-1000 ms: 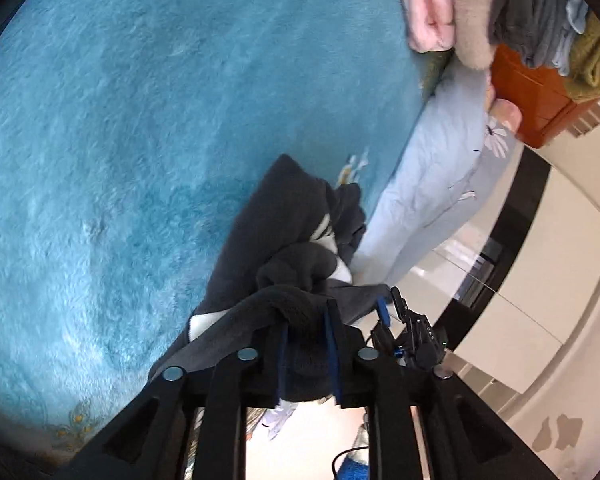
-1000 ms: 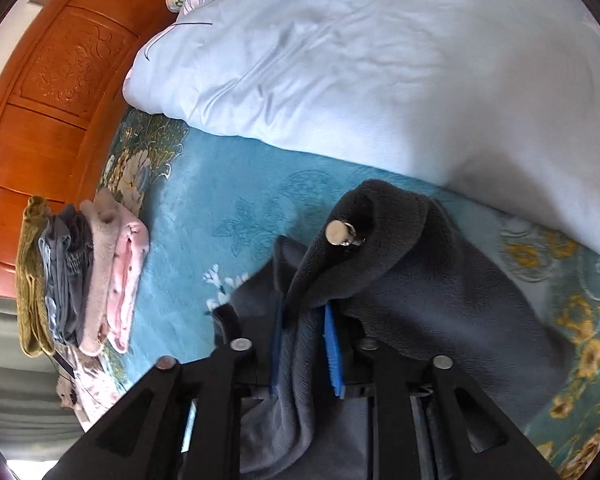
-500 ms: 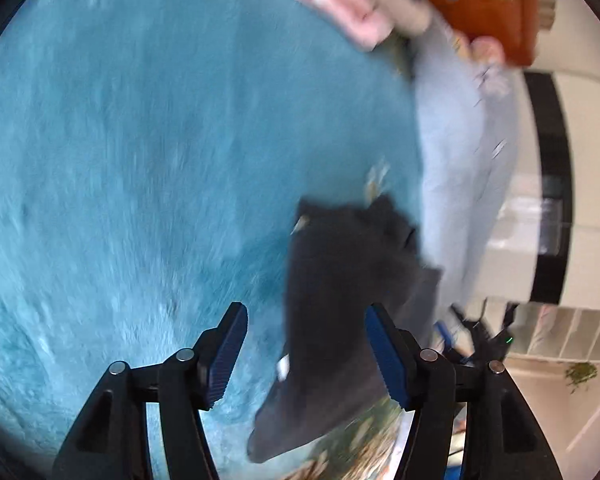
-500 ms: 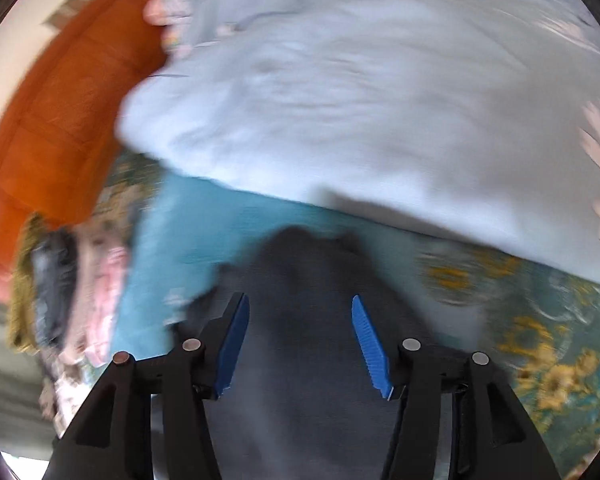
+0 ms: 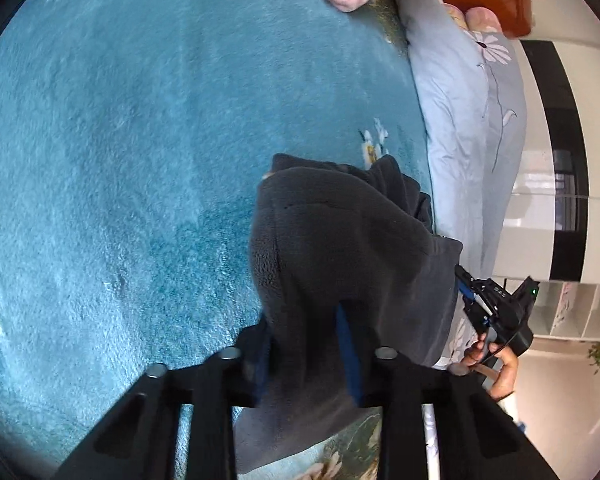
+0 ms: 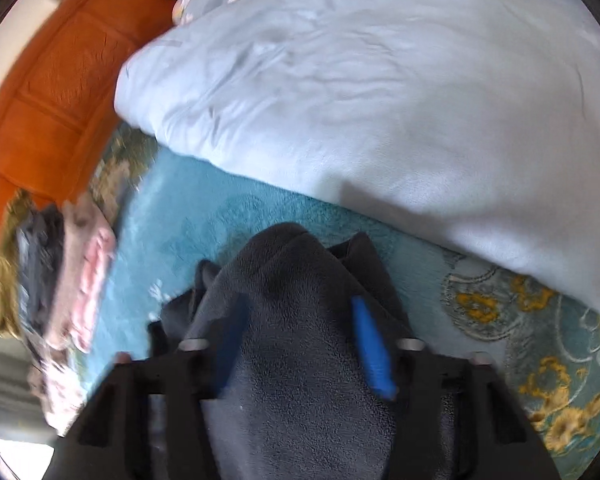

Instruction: Fold clothes

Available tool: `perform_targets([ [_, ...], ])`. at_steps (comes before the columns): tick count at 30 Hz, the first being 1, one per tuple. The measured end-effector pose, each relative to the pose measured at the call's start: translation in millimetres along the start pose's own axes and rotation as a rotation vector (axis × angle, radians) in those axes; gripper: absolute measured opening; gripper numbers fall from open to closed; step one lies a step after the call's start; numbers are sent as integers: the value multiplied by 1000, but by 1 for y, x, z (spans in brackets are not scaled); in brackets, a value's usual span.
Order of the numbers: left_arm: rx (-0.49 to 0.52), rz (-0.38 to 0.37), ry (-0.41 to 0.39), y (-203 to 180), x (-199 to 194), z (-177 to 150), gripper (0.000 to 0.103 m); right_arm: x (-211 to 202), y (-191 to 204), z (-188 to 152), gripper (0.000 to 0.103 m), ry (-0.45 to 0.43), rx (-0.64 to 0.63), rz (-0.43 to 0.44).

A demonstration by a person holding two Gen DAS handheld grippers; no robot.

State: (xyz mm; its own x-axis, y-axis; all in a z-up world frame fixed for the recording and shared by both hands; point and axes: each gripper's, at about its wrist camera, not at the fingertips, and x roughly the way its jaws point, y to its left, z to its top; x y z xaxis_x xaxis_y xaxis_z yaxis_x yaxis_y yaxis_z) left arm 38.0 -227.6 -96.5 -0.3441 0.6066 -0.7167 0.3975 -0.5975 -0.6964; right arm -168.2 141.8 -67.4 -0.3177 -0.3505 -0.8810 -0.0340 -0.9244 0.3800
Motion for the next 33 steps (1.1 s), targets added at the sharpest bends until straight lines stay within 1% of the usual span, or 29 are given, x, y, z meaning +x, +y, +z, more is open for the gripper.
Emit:
perform_targets([
  [1, 30, 10, -9, -6, -2, -2, 14, 0, 5, -2, 7, 1, -27, -22],
  [2, 61, 15, -20, -12, -5, -2, 12, -2, 10, -3, 7, -1, -53, -39],
  [4, 119, 19, -42, -25, -11, -2, 11, -10, 18, -1, 6, -31, -84, -17],
  [6, 149, -22, -83, -33, -26, -1, 11, -20, 25, 1, 5, -64, -112, 7],
  [7, 149, -33, -110, -36, -32, 1, 10, -27, 28, 4, 5, -92, -112, 28],
  [9, 126, -28, -148, -33, -40, 8, 10, -41, 33, 11, 5, -148, -111, 70],
  [10, 102, -11, -147, -27, -37, 12, 10, -46, 34, 15, 5, -167, -109, 87],
  [11, 78, 4, -145, -21, -35, 16, 10, -45, 35, 17, 5, -170, -108, 91],
  [15, 14, 49, -108, 10, -20, 16, 10, -21, 26, 21, 5, -130, -81, 28],
  [18, 36, 63, -98, 11, -17, 11, 10, -1, 13, 13, 5, -75, -39, -14],
  [20, 64, 48, -116, -1, -26, 12, 10, 6, 7, 8, 5, -60, -20, -25],
  [22, 107, 10, -145, -18, -38, 16, 9, -3, 7, 9, 5, -93, -4, 12],
  [24, 175, -43, -186, -40, -55, 19, 9, -23, 13, 15, 5, -150, -16, 62],
  [25, 208, -62, -204, -51, -62, 19, 9, -35, 18, 19, 2, -190, -24, 85],
  [26, 237, -61, -216, -58, -65, 19, 9, -48, 22, 23, 0, -229, -32, 108],
  [27, 261, -55, -226, -65, -67, 19, 9, -59, 26, 26, 0, -264, -38, 129],
  [28, 268, -26, -224, -64, -63, 18, 9, -63, 27, 29, 0, -279, -36, 136],
  [30, 243, 57, -194, -50, -48, 19, 9, -71, 29, 35, 0, -304, -33, 146],
  [32, 189, 120, -144, -31, -29, 20, 9, -59, 27, 32, 0, -268, -45, 108],
  [33, 152, 127, -114, -18, -23, 19, 9, -53, 25, 31, 0, -249, -51, 89],
])
